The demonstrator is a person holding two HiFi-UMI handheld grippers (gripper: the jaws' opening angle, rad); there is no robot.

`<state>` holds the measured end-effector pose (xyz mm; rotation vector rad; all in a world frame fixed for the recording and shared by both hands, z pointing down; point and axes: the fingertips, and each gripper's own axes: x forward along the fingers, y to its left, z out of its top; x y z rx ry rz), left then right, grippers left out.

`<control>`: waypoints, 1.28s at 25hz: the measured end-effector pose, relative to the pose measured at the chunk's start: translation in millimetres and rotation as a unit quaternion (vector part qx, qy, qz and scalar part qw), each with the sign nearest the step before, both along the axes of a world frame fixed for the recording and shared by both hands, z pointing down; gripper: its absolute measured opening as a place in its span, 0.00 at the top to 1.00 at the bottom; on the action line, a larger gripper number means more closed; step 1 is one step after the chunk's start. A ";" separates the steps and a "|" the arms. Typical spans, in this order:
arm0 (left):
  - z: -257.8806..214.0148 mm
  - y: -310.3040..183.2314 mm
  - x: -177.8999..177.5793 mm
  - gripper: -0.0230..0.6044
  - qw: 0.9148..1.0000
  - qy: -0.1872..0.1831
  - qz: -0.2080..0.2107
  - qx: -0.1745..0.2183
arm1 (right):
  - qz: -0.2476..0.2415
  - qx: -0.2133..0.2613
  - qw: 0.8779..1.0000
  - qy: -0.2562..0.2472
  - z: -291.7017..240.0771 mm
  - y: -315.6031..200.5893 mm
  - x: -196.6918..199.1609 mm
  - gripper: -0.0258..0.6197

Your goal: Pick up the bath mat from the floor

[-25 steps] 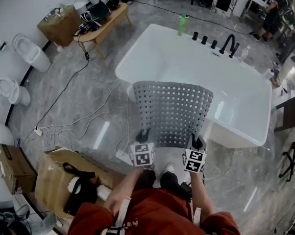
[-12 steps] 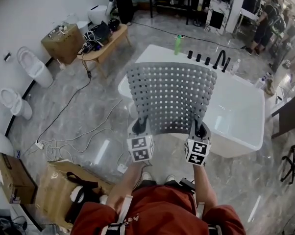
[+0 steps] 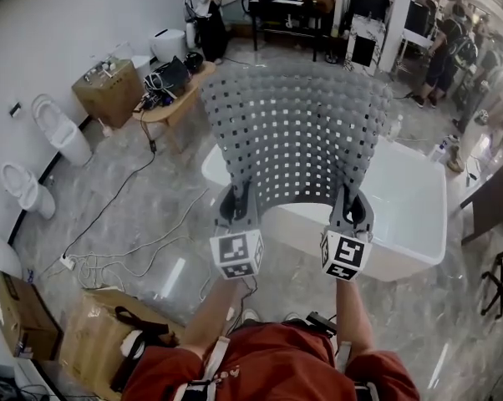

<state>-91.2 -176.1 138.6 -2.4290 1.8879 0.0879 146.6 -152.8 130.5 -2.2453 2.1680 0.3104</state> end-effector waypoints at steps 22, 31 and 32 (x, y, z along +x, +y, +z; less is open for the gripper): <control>-123.3 40.9 -3.4 0.79 0.973 0.005 -0.044 0.227 | 0.020 0.211 0.977 -0.011 -106.3 34.6 11.4 0.87; -122.9 34.6 -1.7 0.79 0.973 0.007 -0.049 0.224 | 0.018 0.210 0.977 -0.001 -108.8 28.7 14.5 0.86; -123.8 31.8 0.0 0.79 0.974 0.008 -0.049 0.221 | 0.019 0.209 0.978 0.002 -110.6 26.4 15.8 0.86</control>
